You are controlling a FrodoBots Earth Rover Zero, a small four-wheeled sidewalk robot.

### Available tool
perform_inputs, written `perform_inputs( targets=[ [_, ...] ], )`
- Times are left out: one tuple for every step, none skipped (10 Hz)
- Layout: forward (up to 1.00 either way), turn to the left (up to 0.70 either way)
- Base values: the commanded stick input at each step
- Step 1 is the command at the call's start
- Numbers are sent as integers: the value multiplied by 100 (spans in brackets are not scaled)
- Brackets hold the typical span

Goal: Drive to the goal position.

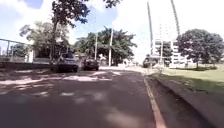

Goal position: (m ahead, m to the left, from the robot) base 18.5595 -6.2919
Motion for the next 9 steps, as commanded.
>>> perform_inputs(
  targets=[
    [70, 0],
    [70, 0],
    [70, 0],
    [70, 0],
    [70, 0],
    [70, 0],
    [70, 0],
    [70, 0],
    [70, -22]
  ],
)
